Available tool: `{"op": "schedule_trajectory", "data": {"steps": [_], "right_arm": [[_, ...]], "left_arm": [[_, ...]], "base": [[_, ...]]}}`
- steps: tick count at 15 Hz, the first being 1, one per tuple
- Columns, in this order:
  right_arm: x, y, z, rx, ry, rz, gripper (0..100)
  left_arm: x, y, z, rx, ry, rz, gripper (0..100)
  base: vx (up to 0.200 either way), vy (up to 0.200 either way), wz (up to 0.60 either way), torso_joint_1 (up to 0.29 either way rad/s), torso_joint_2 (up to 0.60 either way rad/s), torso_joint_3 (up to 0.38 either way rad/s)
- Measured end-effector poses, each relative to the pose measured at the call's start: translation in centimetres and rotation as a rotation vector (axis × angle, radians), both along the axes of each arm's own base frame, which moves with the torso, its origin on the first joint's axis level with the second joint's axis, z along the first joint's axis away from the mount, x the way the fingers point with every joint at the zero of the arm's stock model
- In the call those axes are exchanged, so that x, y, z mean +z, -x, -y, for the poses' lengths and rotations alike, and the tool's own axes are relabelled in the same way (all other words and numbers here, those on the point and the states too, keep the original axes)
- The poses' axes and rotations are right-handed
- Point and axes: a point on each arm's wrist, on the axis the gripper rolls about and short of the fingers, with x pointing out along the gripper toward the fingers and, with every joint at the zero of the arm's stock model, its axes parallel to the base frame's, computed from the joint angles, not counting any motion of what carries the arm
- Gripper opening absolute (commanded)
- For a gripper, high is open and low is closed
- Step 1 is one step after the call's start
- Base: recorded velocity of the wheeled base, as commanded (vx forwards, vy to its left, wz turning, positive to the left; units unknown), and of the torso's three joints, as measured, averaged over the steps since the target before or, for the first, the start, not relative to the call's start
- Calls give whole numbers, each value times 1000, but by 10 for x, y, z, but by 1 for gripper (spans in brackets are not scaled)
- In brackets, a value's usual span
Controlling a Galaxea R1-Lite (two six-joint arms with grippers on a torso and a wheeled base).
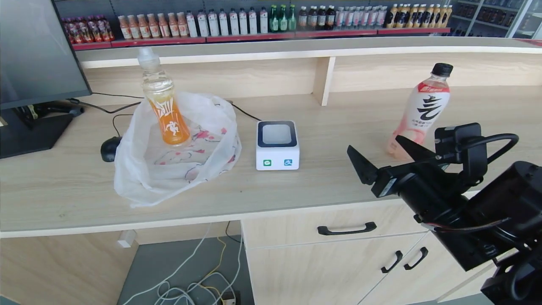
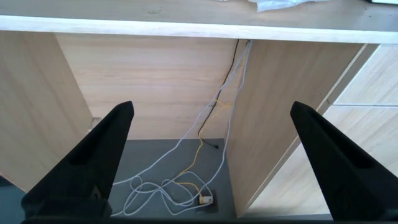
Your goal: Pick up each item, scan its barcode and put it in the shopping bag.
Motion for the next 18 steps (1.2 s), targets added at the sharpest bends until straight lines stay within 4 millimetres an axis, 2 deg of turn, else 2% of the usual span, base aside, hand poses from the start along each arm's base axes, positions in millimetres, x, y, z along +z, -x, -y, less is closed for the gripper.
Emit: {"op": "schedule_trajectory", "data": {"steps": [5, 13, 18], "right_arm": [[1, 0, 0, 1, -1, 4, 100], [1, -2, -3, 6, -1, 5, 100], [2, -13, -8, 7, -9, 20, 100]], "left_arm": [[0, 0, 0, 0, 0, 0, 100], [0, 0, 0, -1, -5, 0, 100], [0, 0, 0, 0, -5, 0, 100]], "base": [[0, -200, 0, 4, 2, 3], [0, 0, 0, 0, 0, 0], [0, 0, 0, 0, 0, 0]]}}
